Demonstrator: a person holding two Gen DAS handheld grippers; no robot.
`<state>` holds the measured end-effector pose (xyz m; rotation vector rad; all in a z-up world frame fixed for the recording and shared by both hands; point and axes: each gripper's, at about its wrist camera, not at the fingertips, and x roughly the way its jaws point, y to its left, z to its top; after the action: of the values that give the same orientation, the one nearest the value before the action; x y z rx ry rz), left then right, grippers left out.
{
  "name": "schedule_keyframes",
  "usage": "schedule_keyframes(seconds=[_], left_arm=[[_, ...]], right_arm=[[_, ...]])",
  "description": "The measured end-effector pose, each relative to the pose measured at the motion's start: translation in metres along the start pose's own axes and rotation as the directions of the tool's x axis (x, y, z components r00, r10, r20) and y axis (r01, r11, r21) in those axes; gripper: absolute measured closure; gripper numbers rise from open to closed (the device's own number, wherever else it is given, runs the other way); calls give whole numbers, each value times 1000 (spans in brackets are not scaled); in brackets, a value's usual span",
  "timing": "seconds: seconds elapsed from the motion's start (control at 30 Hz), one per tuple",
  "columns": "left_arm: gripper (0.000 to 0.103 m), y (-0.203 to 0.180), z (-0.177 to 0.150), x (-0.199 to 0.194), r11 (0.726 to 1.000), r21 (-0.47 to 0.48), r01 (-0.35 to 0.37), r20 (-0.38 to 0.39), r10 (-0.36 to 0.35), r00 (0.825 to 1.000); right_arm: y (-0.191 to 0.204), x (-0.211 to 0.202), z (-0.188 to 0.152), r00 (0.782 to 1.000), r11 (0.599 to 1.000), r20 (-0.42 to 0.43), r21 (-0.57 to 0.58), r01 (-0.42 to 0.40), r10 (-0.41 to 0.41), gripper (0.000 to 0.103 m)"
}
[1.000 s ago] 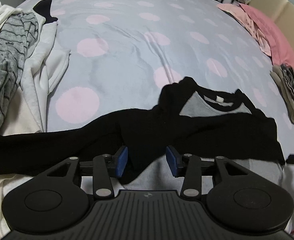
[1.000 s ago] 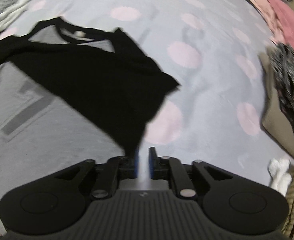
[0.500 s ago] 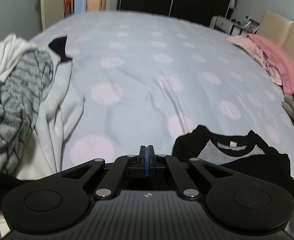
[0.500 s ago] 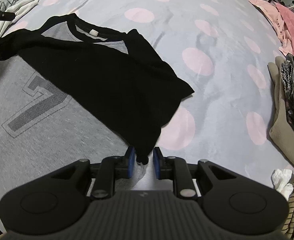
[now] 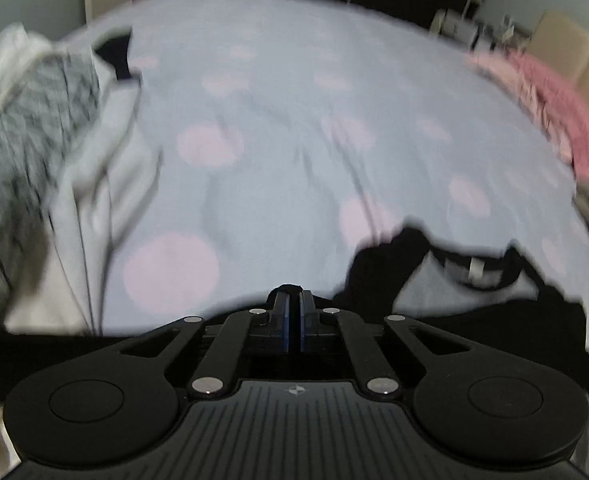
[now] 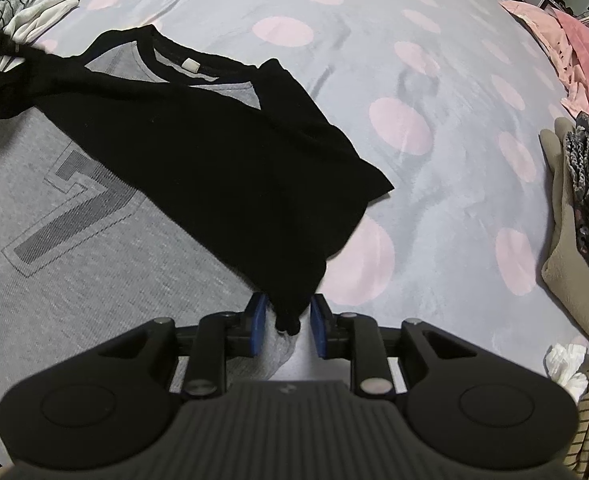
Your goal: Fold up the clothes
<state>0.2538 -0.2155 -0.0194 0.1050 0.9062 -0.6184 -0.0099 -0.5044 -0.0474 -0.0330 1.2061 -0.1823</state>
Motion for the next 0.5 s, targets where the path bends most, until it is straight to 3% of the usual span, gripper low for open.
schedule_keyframes(seconds=[0.13,0.17,0.23,0.5], left_arm=[[96,0,10,-3,1000,-15,-23,56,24,998],[89,-1,10,-2,999,-13,-40,51,41,998],[79,0,10,0,999,-12,-41,28,41,999],[77,7,-8,-4,996,92,6,-88,2,996]], right_arm=[[1,0,-1,1000,1000,0,0,0,0,76],[1,0,-1,1000,1000,0,-2,0,0,76],[1,-1,-2,1000,1000,3,-5,2,-2,76],[0,-5,-6,1000,1000,27,-24,-1,2,76]])
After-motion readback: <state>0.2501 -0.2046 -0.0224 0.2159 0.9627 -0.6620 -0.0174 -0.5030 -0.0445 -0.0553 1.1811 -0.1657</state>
